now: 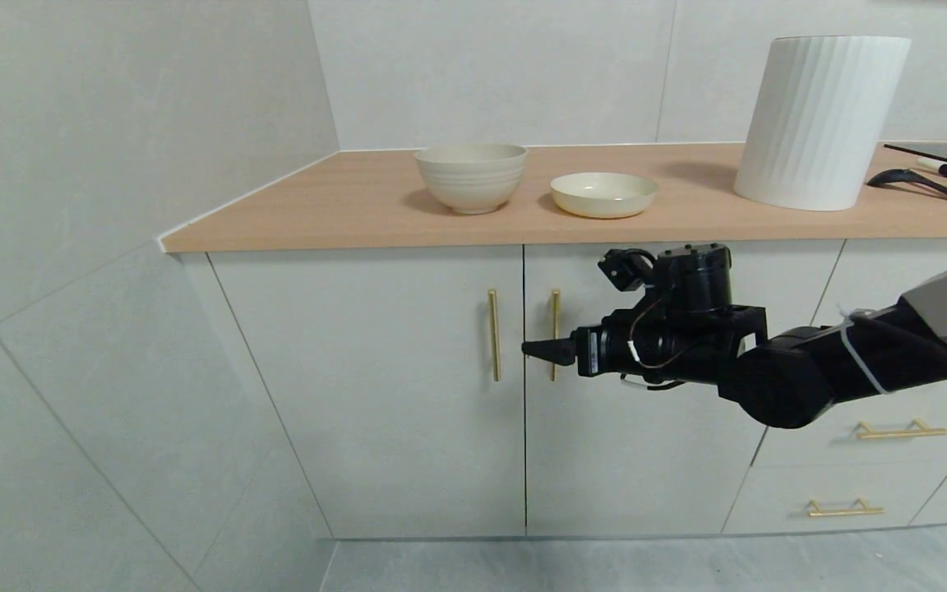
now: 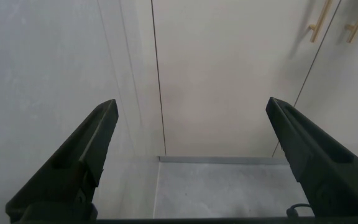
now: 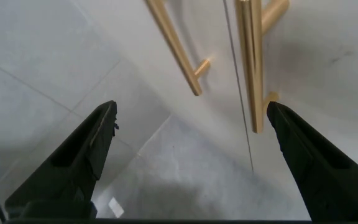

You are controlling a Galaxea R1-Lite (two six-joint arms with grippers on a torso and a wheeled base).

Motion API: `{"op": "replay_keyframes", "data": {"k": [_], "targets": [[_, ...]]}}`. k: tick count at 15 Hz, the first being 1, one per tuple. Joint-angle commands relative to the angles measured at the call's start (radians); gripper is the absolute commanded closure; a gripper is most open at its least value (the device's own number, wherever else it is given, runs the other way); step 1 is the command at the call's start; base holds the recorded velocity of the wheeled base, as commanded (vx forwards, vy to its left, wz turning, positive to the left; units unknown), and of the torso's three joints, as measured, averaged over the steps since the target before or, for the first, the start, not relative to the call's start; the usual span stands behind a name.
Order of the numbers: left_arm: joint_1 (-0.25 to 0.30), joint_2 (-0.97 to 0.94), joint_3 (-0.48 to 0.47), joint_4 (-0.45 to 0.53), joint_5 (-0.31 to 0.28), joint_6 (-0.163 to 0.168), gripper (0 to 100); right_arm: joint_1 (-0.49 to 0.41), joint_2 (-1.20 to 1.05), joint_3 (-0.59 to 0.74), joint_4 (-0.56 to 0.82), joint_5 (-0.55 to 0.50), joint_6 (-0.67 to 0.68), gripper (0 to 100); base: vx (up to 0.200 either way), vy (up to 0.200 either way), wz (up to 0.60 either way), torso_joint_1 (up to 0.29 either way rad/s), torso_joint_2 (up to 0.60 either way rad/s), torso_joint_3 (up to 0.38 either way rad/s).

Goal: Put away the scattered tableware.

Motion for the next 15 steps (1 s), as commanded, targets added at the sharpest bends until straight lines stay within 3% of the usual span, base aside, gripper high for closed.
{"op": "replay_keyframes", "data": {"k": [1,15], "targets": [[0.000,0.001,0.000,0.000,0.001,-0.001,0,0.000,0.054,-0.016,-0.009,0.002,0.008,0,0.000,0.000,0.00,0.000,0.00,0.000],[0.000,0.001,0.000,0.000,0.001,-0.001,0,0.001,0.164,-0.040,-0.231,0.000,0.143,0,0.000,0.000,0.00,0.000,0.00,0.000]]}}
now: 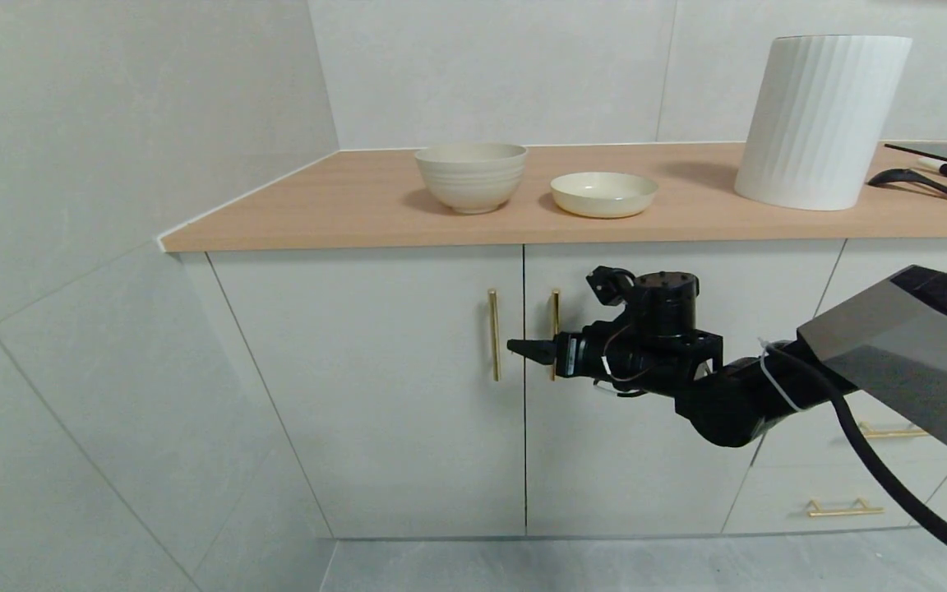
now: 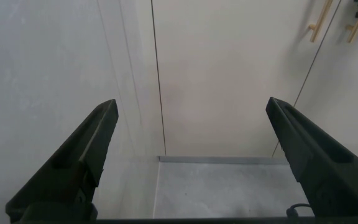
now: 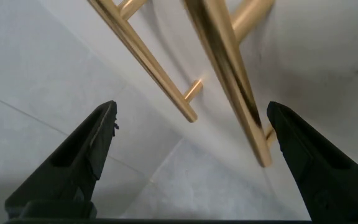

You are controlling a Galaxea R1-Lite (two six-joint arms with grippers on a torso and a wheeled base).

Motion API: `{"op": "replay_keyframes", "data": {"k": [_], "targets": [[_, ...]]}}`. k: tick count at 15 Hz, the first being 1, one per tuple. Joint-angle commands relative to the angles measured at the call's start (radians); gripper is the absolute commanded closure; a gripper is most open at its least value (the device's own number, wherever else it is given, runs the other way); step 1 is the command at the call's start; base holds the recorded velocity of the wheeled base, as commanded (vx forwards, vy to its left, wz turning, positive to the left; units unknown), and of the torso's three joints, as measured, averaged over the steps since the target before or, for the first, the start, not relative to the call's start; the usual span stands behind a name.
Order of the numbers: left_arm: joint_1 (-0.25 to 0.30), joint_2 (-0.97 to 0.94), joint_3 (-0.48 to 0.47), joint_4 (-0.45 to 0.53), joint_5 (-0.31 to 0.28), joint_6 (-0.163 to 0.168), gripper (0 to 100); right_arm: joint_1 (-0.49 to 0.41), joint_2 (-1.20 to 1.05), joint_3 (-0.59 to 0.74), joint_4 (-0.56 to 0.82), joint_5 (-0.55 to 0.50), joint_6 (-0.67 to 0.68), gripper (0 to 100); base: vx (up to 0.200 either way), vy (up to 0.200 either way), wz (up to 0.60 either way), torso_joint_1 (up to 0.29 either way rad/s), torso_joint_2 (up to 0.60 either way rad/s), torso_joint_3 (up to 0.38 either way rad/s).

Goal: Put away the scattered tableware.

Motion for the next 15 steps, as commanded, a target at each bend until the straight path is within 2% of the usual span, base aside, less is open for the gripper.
{"op": "replay_keyframes", "data": {"k": [1,10,15], "targets": [[0.000,0.001,0.000,0.000,0.001,0.000,0,0.004,-0.003,0.004,-0.008,0.001,0.018,0,0.000,0.000,0.00,0.000,0.00,0.000],[0.000,0.001,0.000,0.000,0.001,0.000,0,0.041,-0.018,0.018,-0.015,0.000,0.043,0,0.000,0.000,0.00,0.000,0.00,0.000],[0.000,0.001,0.000,-0.002,0.001,0.000,0,0.041,-0.086,0.078,-0.015,0.014,0.058,0,0.000,0.000,0.00,0.000,0.00,0.000]]}}
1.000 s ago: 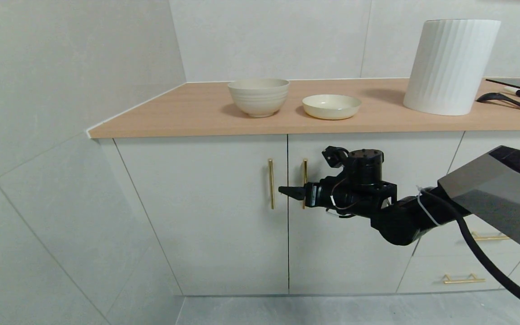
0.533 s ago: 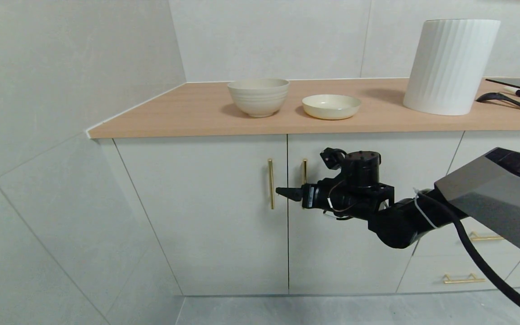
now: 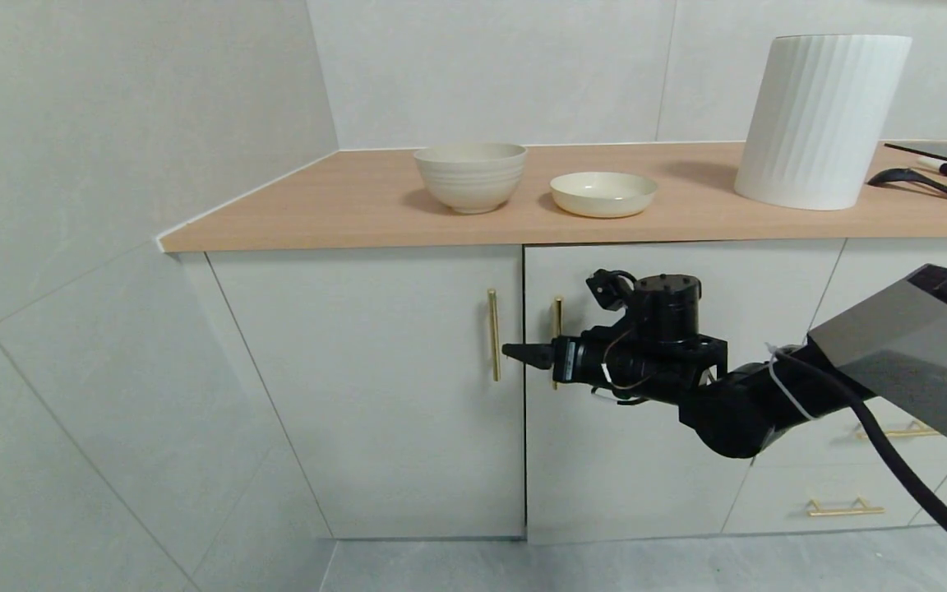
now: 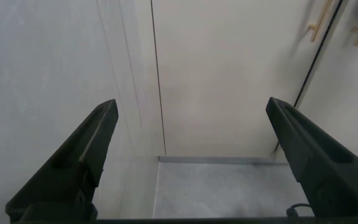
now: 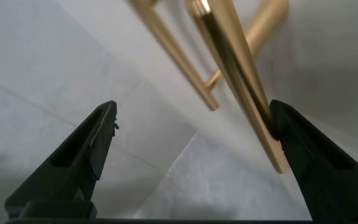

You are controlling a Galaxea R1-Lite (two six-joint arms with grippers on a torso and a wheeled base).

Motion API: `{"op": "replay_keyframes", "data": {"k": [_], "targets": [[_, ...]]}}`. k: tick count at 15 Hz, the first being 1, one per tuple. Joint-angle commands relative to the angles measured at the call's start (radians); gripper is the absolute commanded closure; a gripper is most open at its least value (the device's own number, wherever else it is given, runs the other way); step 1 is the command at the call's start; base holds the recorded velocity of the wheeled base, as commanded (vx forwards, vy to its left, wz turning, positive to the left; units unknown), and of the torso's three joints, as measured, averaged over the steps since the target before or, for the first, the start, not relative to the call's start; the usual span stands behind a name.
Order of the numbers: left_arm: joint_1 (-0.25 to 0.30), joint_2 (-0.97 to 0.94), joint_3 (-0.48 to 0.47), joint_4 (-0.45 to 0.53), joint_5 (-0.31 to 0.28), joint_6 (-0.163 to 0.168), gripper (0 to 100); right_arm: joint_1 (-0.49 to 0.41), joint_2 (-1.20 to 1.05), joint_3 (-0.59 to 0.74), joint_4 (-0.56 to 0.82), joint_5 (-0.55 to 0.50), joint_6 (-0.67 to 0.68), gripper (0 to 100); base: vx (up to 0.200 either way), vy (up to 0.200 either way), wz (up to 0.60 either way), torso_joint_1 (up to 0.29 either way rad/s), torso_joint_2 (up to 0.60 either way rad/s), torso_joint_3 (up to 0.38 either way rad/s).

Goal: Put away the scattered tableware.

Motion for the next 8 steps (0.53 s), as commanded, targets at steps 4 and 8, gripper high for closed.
{"op": "replay_keyframes", "data": {"k": [4,8], "targets": [[0.000,0.001,0.000,0.000,0.001,0.000,0,0.002,-0.125,0.108,-0.002,0.106,0.000,0,0.000,0.000,0.00,0.000,0.00,0.000],[0.000,0.001,0.000,0.000,0.001,0.000,0,0.038,-0.209,0.217,-0.002,0.121,0.002,0,0.000,0.000,0.00,0.000,0.00,0.000]]}}
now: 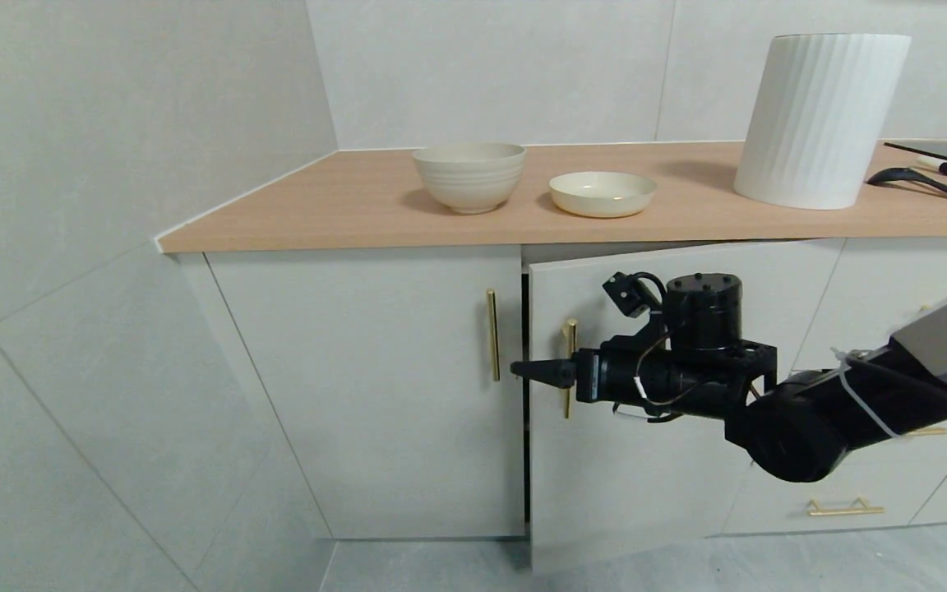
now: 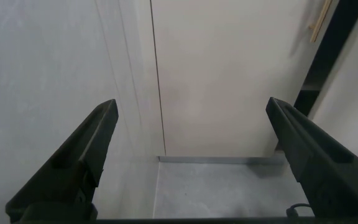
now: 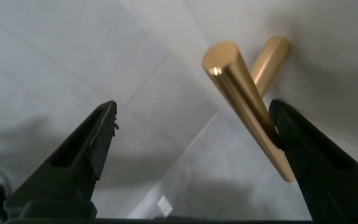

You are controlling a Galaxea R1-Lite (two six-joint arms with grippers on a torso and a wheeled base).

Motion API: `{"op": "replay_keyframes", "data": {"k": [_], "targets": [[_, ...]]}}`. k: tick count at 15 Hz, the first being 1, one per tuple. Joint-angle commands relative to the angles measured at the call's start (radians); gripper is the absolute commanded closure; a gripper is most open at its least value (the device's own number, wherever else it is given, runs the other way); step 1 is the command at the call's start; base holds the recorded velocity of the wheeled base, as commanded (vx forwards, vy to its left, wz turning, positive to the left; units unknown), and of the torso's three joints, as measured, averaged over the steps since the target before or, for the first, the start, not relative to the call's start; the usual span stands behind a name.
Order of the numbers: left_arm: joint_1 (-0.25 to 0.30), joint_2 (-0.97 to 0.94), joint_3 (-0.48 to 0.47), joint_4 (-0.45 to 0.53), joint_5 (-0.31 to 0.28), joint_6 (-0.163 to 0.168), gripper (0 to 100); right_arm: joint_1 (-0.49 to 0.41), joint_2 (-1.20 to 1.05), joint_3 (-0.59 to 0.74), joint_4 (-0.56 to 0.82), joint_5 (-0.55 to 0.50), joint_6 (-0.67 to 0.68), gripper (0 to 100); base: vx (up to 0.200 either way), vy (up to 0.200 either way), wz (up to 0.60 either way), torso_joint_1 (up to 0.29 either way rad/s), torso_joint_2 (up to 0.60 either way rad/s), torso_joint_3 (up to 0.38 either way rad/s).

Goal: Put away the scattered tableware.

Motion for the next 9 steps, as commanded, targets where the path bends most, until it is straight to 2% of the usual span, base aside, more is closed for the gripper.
{"op": "replay_keyframes", "data": {"k": [1,4,9], "targets": [[0.000,0.001,0.000,0.000,0.001,0.000,0,0.026,-0.072,0.056,-0.003,0.011,0.002,0,0.000,0.000,0.00,0.000,0.00,0.000],[0.000,0.001,0.000,0.000,0.001,0.000,0,0.070,-0.175,0.177,-0.003,0.014,0.002,0,0.000,0.000,0.00,0.000,0.00,0.000],[0.000,0.001,0.000,0.000,0.001,0.002,0,0.090,-0.304,0.326,-0.004,0.027,0.002,0,0.000,0.000,0.00,0.000,0.00,0.000]]}}
